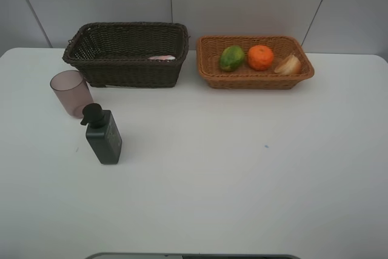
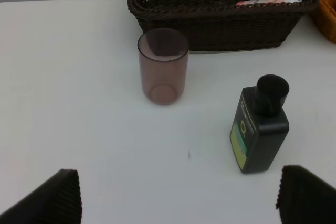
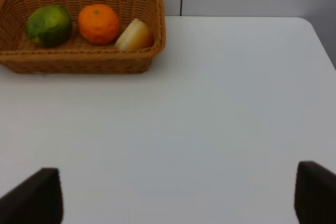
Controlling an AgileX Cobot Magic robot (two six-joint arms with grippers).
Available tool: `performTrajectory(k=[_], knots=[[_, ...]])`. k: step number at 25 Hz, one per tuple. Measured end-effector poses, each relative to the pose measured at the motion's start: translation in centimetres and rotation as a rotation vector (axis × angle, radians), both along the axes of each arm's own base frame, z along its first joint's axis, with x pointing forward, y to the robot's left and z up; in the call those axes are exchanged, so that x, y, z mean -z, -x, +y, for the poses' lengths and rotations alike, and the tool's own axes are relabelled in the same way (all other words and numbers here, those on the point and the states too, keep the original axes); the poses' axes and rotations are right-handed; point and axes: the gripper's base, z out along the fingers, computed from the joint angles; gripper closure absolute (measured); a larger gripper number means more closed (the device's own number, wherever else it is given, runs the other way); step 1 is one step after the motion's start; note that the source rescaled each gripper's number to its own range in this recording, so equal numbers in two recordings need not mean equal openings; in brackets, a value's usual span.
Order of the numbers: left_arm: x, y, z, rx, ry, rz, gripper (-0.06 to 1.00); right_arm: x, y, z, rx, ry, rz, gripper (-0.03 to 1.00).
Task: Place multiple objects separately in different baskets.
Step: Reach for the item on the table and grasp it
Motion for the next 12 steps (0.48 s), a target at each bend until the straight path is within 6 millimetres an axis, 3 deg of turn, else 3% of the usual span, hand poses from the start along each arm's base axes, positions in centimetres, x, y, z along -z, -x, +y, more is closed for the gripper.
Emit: performTrajectory(k=[12], knots=[[0.00,0.00,0.00,0.000,0.000,0.000,-0.02,0.00,0.00,0.00,0.000,0.000,0.000,0.09]])
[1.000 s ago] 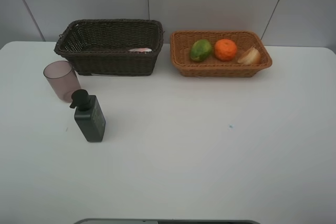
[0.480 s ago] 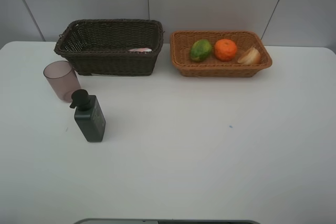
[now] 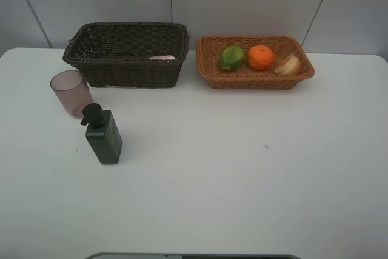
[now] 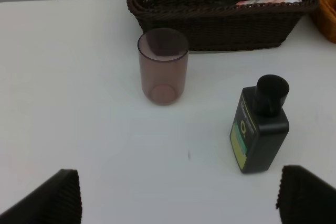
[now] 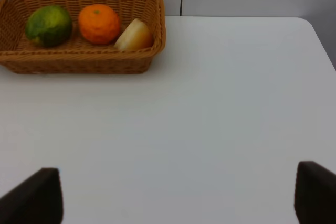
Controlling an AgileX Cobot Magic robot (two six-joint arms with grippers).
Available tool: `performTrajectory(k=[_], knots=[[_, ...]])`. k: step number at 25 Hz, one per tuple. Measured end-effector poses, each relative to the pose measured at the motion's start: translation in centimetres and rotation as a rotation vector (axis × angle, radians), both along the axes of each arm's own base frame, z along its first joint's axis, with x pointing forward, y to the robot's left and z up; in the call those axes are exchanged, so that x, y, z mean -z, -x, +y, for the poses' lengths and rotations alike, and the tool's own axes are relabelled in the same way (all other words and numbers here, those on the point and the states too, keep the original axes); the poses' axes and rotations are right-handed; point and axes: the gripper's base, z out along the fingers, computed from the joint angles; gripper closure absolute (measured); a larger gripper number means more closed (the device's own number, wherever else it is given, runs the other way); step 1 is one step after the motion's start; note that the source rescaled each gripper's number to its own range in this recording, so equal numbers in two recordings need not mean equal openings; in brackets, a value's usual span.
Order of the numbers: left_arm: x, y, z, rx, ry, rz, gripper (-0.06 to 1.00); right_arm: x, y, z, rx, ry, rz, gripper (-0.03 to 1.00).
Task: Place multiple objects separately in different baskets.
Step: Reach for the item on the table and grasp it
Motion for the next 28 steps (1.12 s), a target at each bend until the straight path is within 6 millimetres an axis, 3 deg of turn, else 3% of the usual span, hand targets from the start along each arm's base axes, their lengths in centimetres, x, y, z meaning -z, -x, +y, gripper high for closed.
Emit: performTrajectory(k=[8,12,15,23,28], knots=[[0.0,0.0,0.0,0.000,0.000,0.002,-0.02,0.0,0.0,0.0,0.000,0.000,0.000,0.09],[0.0,-1.5,-0.1,0.002,-0.011,0.094,-0.02,0.0,0.0,0.0,0.000,0.000,0.000,0.09],[0.1,-3.6,-0.3,0.022,-0.051,0.220,-0.02,0.0,0.0,0.0,0.000,0.000,0.000,0.09],[-1.5,-10.4,-1.2,0.045,-0.025,0.276,-0.02,0.0,0.0,0.0,0.000,0.000,0.000,0.09],[-0.1,-15.0,-1.9,0.062,-0.035,0.465,-0.02,0.0,0.0,0.0,0.000,0.000,0.000,0.09]])
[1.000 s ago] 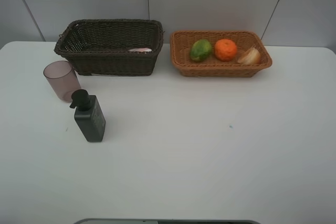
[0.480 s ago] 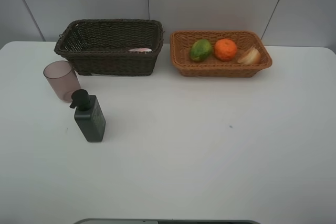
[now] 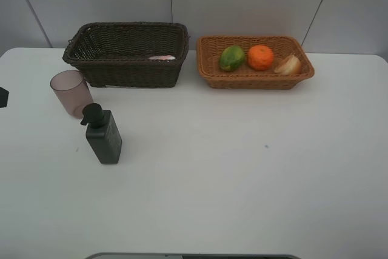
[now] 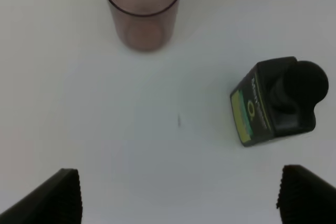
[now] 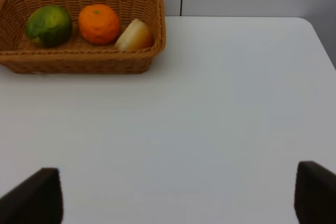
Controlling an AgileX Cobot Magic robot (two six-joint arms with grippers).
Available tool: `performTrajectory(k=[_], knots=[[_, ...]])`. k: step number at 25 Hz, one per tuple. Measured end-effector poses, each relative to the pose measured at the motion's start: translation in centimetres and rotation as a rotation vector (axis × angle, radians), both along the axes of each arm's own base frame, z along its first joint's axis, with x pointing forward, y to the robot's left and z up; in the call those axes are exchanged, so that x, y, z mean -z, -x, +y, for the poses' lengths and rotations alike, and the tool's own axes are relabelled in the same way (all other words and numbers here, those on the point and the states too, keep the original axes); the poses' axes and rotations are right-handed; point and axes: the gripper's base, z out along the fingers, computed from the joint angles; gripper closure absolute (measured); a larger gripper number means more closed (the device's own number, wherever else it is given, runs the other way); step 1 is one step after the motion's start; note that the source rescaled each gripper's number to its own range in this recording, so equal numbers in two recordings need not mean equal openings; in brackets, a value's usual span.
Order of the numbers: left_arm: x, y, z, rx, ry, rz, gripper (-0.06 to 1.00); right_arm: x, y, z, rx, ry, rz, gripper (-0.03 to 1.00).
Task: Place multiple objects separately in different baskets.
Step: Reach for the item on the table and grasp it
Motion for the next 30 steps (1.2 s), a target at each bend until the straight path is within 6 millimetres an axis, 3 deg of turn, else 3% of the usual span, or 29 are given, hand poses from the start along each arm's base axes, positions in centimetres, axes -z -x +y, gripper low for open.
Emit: performTrajectory(k=[9,15,20,30], knots=[[0.8,-5.8,-4.3,0.036,0.046,0.183,-0.02,0.0,0.0,0.0,0.000,0.000,0.000,0.09],[2.1,-8.5,-7.4,0.015,0.038,0.293,-0.02,0.0,0.0,0.0,0.000,0.000,0.000,0.09],[3.5,-9.3,-8.8,-0.014,0.042,0.357,-0.02,0.0,0.0,0.0,0.000,0.000,0.000,0.09],[5.4,-9.8,-9.1,-0.076,0.027,0.452,-0.02,0.0,0.0,0.0,0.000,0.000,0.000,0.09]])
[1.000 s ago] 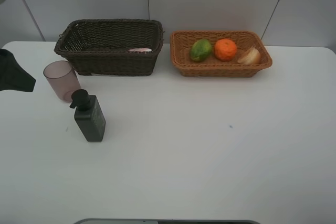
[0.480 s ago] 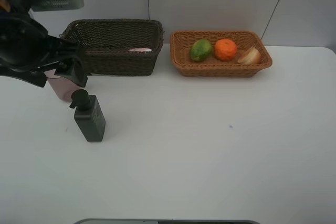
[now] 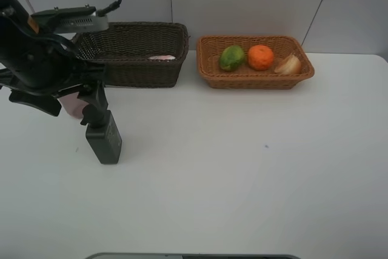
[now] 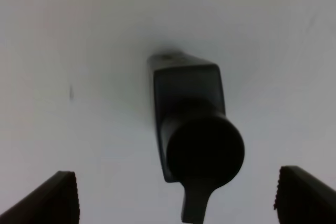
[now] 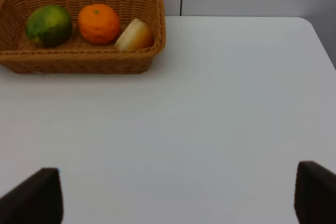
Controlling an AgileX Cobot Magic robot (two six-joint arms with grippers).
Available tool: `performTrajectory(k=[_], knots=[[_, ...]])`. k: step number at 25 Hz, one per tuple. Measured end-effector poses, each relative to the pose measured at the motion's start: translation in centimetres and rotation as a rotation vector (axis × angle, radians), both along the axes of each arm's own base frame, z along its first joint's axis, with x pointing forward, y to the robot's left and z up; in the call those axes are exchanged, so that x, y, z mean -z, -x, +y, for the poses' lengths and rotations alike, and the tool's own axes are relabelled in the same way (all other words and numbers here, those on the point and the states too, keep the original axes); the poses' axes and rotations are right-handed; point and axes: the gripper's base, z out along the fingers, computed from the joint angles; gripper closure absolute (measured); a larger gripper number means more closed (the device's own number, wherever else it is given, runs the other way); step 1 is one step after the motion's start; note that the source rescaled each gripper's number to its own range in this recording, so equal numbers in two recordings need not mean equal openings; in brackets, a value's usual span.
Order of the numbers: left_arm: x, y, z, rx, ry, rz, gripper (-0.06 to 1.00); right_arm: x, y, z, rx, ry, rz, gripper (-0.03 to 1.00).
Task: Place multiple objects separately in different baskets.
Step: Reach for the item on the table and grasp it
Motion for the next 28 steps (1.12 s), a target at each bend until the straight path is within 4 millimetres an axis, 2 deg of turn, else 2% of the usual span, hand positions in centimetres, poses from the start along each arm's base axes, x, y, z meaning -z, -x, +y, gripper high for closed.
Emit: performTrajectory(k=[9,13,17,28], knots=[[1.8,-0.8,-0.2,-0.051,-0.024,0.035,-0.02,0.0,0.0,0.0,0.000,0.000,0.000,0.09],[2.9,-0.9,-0.9,-0.046,-0.036,0.054,-0.02,0.0,0.0,0.0,0.000,0.000,0.000,0.09],[3.0,-1.0,-1.7,-0.045,-0.011,0.028,-0.02,0.0,0.0,0.0,0.000,0.000,0.000,0.09],[3.2,-1.4,-1.9,-0.073,0.011,0.000,-0.02,0.0,0.0,0.0,0.000,0.000,0.000,0.09]])
